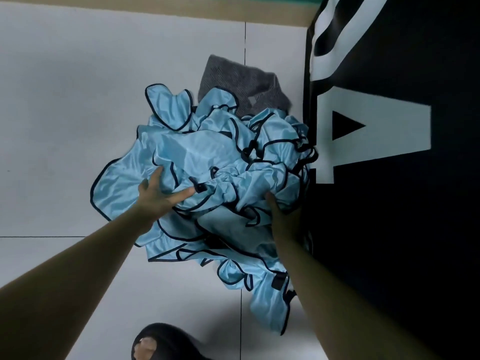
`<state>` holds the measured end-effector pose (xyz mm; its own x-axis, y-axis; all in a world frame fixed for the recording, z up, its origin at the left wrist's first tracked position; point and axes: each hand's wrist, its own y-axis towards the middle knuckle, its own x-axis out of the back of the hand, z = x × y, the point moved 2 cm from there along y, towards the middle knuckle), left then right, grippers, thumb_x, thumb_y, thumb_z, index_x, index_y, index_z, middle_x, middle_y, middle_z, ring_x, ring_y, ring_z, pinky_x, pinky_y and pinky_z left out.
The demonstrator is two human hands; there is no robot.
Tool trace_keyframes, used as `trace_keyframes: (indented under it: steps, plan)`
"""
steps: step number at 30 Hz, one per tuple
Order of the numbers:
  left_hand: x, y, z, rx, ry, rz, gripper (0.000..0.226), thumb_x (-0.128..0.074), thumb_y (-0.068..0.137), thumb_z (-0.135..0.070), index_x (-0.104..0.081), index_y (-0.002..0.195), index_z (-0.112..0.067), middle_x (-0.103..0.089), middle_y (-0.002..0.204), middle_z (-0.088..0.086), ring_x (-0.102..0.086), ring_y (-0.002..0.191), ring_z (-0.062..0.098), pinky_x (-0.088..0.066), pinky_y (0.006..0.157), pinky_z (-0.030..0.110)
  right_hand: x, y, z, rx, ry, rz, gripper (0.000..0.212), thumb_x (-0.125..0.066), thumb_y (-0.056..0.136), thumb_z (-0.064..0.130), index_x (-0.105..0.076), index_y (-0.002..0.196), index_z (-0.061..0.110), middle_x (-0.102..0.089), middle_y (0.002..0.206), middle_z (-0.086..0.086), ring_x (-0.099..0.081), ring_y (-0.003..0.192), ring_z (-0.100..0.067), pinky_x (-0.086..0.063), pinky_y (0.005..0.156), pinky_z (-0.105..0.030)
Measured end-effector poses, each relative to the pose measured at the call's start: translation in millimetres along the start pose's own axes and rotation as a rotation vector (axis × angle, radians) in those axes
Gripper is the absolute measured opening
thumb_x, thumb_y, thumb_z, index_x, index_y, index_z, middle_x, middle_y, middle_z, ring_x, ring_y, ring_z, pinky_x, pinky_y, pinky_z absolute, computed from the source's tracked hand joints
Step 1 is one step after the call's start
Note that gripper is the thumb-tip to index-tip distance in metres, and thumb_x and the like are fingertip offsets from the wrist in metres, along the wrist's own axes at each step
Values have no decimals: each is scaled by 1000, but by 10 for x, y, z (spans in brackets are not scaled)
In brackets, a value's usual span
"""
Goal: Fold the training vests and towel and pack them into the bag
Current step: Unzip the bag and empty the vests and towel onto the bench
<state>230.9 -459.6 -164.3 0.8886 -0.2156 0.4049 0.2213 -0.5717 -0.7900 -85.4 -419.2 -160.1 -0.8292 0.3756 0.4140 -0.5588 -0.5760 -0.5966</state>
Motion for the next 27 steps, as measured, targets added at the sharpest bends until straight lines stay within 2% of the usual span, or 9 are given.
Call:
trace_keyframes:
  steps: [2, 5, 8, 10, 13, 17, 21, 24, 27]
  plan:
    - [-159, -73, -11, -39, -78, 21, 120, -92, 54, -79, -39, 155, -43, -32, 160, 1, -42, 145, 30, -38, 121, 57, -48, 13, -24, -1, -3, 32, 106, -92, 78, 48, -37, 163, 17, -46, 163, -5, -44, 148, -23, -33, 118, -32]
    - [-425, -424, -215, -174, -337, 209, 63, -86, 86, -49, -63, 139, -25, -71, 136, 2, -67, 127, 23, -47, 116, 53, -183, -166, -37, -49, 85, 124, 87, -93, 79, 42, -51, 153, 23, -59, 151, 2, -58, 135, -19, -47, 107, -30]
    - [-540, -822, -386, -207, -401, 286, 35, -73, 101, -31, -69, 135, -22, -77, 127, 0, -74, 118, 21, -55, 107, 47, -290, -399, 85, 32, 44, 287, 66, -89, 83, 38, -63, 143, 32, -66, 142, 16, -62, 131, -8, -50, 111, -33]
    - [-534, -1036, -445, -175, -448, 295, 36, -71, 102, -31, -67, 137, -24, -78, 125, -2, -75, 114, 19, -60, 97, 40, -315, -536, 221, 128, 15, 376, 53, -84, 90, 23, -66, 140, 28, -68, 139, 16, -62, 130, -4, -50, 111, -29]
    - [-460, -1308, -540, -138, -475, 295, 38, -69, 103, -35, -62, 139, -27, -74, 131, -4, -69, 126, 18, -57, 97, 29, -270, -784, 523, 102, 17, 456, 43, -80, 92, 18, -71, 132, 29, -74, 126, 17, -69, 118, -4, -55, 105, -36]
    - [-274, -1723, -818, -89, -509, 285, 35, -67, 105, -38, -63, 139, -36, -72, 134, -11, -69, 125, 12, -52, 109, 40, -127, -1126, 971, -27, 23, 502, 35, -79, 89, 28, -74, 123, 32, -79, 113, 14, -75, 106, -8, -60, 100, -45]
    - [-19, -2257, -1231, -34, -502, 259, 30, -69, 100, -42, -67, 130, -41, -76, 128, -10, -73, 118, 16, -53, 110, 50, 172, -1468, 1532, -135, 82, 484, 28, -78, 88, 29, -75, 116, 33, -81, 105, 9, -78, 98, -14, -62, 96, -49]
    - [213, -2694, -1626, -72, -465, 224, 34, -69, 97, -48, -66, 131, -46, -73, 131, -15, -69, 124, 15, -50, 112, 51, 459, -1738, 2057, -116, 118, 481, 28, -78, 89, 29, -76, 117, 32, -81, 106, 11, -77, 98, -11, -61, 97, -47]
    - [470, -3173, -2136, -148, -457, 205, 30, -66, 101, -41, -65, 130, -42, -73, 129, -16, -70, 121, 11, -51, 111, 50, 761, -2023, 2696, -49, 171, 507, 26, -76, 92, 26, -76, 117, 30, -80, 109, 12, -76, 104, -11, -59, 102, -45]
